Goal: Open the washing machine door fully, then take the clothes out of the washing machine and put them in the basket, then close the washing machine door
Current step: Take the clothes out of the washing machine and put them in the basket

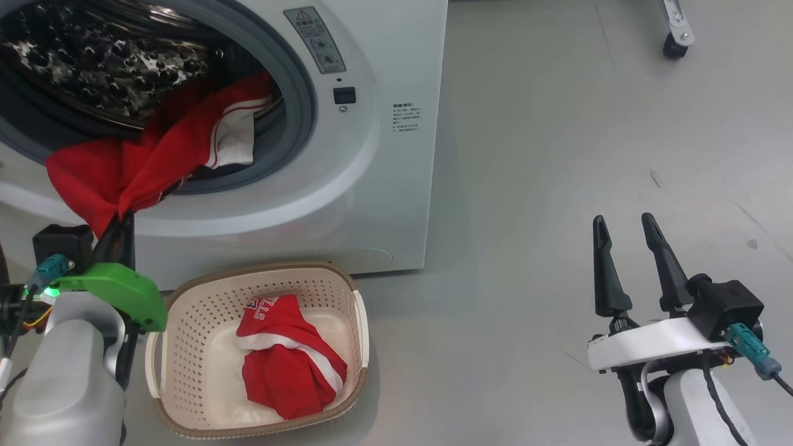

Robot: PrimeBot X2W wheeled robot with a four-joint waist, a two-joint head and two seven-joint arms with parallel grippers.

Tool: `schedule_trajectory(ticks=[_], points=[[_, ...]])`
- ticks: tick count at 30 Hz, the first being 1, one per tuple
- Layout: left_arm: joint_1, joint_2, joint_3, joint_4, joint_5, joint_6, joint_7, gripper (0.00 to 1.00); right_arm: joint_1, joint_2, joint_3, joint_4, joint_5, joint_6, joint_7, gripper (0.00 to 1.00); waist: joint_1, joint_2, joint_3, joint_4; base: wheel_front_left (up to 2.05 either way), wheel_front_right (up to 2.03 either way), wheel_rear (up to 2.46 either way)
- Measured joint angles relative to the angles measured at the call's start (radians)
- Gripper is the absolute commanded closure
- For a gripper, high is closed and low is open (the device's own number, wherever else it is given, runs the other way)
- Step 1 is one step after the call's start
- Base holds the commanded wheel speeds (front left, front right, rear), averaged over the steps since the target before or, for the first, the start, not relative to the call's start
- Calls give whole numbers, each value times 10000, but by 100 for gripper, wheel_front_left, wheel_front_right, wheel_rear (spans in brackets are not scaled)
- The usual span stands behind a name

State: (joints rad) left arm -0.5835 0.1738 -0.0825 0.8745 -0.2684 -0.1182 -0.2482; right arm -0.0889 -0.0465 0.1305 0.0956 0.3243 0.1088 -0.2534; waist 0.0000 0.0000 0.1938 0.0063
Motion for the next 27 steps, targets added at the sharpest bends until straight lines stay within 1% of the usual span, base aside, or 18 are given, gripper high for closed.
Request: schedule_trajectory(ticks=[4,7,13,17,25,27], points=[[473,-4,-44,-439,0,-15,-8,100,191,6,82,73,0,36,0,0,0,0,-429,138,0,0,0],[799,0,157,-903,-52,-15,-8,100,317,10,138,75,2,38,0,0,-1,0,-715,213,0,0,0],[1030,21,788,-2865,-209,-15,-10,100,589,13,178,48,4,44,0,0,0,0,-1053,292,0,0,0],[1182,13,993,-4094,-205,-15,-12,100,591,13,184,0,4,44,0,0,0,0,-1096,296,0,0,0],[1531,-79,1503,-6167,-151,35,-40,100,619,13,242,-98,8,46,0,0,0,0,-1091,254,0,0,0],[1556,-134,1542,-6475,-113,77,-42,100,620,15,261,-111,10,48,0,0,0,0,-1073,233,0,0,0]])
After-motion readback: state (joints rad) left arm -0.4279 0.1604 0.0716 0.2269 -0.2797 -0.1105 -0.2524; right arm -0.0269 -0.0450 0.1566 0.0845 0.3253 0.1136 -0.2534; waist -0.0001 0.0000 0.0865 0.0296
